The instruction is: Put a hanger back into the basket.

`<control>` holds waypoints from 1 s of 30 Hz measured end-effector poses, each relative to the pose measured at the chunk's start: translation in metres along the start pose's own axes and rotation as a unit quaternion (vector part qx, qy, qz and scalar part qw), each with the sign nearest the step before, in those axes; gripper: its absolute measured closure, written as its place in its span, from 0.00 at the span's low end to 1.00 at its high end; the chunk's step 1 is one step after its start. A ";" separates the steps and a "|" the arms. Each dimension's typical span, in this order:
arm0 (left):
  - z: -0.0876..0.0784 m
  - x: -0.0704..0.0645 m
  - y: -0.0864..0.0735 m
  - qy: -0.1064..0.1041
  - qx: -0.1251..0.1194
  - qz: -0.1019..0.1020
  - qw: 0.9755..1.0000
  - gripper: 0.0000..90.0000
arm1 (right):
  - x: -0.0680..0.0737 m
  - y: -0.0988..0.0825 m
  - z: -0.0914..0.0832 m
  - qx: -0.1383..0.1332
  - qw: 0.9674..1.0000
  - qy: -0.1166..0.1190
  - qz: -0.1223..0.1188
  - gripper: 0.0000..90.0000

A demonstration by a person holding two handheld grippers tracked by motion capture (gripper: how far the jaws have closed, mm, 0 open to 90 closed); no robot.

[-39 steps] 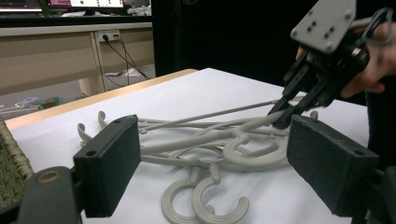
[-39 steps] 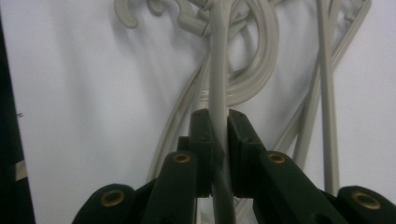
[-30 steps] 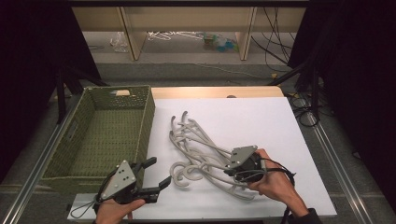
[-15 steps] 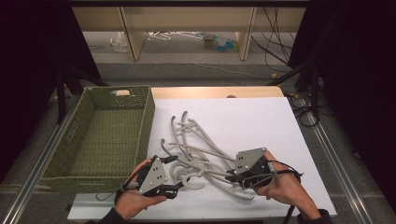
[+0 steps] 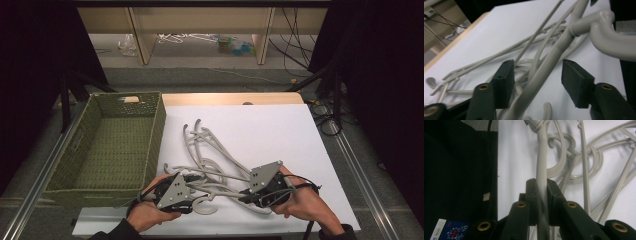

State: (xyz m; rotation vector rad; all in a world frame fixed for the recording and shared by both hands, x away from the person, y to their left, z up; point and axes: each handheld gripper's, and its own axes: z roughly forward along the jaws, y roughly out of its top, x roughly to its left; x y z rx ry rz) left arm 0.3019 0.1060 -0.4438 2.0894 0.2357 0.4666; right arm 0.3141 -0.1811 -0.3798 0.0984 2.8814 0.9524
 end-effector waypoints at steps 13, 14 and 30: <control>0.003 0.000 0.014 -0.030 0.049 0.074 0.996 0.77 | -0.003 -0.005 0.002 -0.002 1.000 0.018 -0.010 0.91; 0.002 0.000 0.016 -0.031 0.049 0.080 0.995 0.78 | -0.003 -0.005 0.001 -0.003 1.000 0.017 -0.011 0.91; -0.006 -0.001 0.043 -0.036 0.023 0.059 0.997 0.88 | -0.012 -0.006 -0.025 -0.048 0.996 -0.068 0.026 0.73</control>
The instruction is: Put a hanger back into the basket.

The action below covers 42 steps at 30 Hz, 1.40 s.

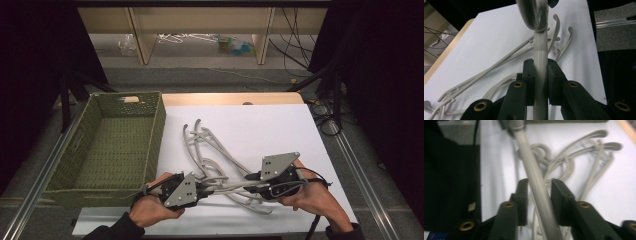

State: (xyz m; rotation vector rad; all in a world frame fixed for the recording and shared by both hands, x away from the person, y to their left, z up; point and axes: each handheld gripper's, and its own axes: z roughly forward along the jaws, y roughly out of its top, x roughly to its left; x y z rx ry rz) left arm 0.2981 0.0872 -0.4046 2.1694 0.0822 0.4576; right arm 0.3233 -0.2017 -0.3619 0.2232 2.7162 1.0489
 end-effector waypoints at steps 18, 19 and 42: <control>-0.024 0.031 -0.006 0.003 -0.026 -0.205 0.978 0.88 | -0.005 0.006 -0.023 -0.099 0.984 -0.092 0.117 0.39; -0.025 0.031 -0.006 0.006 -0.029 -0.214 0.976 0.88 | -0.004 0.006 -0.023 -0.104 0.983 -0.099 0.118 0.38; -0.119 0.064 0.010 0.030 -0.101 -0.280 0.954 0.88 | 0.028 -0.030 -0.003 -0.105 0.980 -0.084 0.149 0.37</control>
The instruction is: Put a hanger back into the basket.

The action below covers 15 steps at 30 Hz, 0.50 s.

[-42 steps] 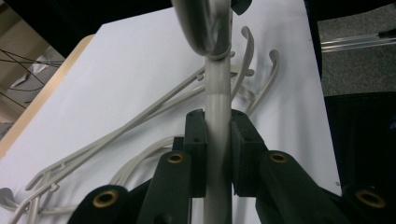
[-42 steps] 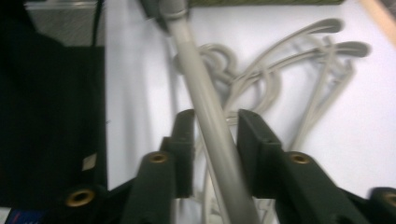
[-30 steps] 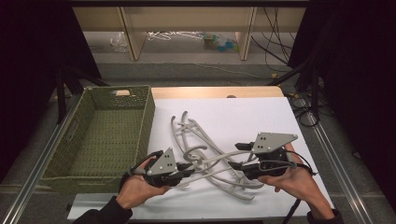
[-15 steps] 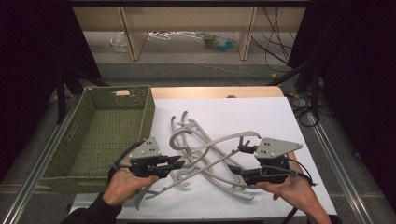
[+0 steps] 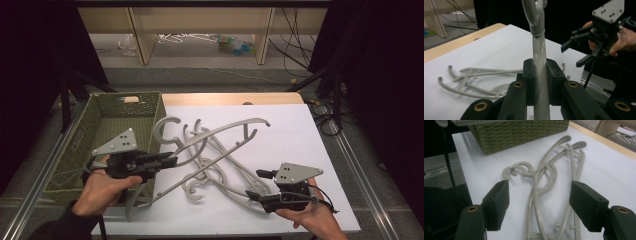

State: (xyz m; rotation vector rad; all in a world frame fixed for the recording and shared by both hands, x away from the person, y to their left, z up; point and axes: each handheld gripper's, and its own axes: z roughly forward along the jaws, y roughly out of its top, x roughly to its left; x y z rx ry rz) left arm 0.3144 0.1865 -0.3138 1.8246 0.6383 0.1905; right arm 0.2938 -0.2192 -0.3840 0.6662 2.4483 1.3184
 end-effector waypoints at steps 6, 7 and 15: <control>-0.026 0.020 0.010 0.039 -0.015 -0.010 0.999 0.88 | 0.001 -0.003 0.007 0.003 1.000 0.007 0.000 0.34; -0.030 0.024 0.011 0.048 -0.018 -0.013 0.999 0.88 | 0.001 -0.004 0.008 0.007 1.000 0.008 0.002 0.33; -0.059 0.057 0.012 0.113 -0.038 -0.031 0.992 0.88 | -0.002 -0.007 0.011 0.008 1.000 0.013 0.011 0.31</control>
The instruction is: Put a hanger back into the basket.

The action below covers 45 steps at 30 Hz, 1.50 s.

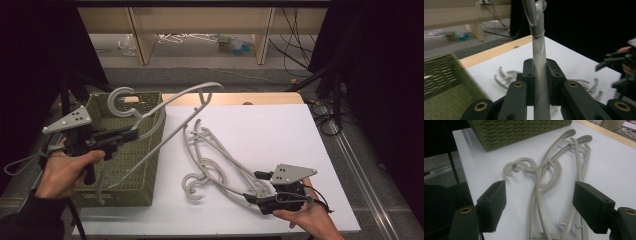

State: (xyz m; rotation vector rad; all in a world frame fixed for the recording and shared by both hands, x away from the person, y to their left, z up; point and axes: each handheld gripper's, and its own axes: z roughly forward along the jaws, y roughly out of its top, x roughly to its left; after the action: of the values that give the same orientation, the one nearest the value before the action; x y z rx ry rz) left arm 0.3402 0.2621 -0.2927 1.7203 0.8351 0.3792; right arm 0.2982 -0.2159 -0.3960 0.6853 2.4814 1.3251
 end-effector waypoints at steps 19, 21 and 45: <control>-0.024 0.066 -0.007 0.101 0.000 0.014 0.995 0.88 | -0.002 -0.003 0.003 0.004 1.000 -0.002 0.005 0.27; -0.025 0.072 -0.008 0.104 0.003 0.014 0.994 0.88 | -0.001 -0.003 0.003 0.004 1.000 -0.005 0.007 0.27; -0.030 0.121 -0.045 0.146 0.041 -0.007 0.988 0.87 | -0.003 -0.008 0.008 0.015 1.000 0.004 0.011 0.27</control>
State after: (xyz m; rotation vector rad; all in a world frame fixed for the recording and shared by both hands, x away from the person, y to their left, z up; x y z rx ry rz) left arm 0.3906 0.3733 -0.3452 1.7572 1.0861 0.6037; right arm 0.3014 -0.2157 -0.4070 0.7165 2.5115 1.3025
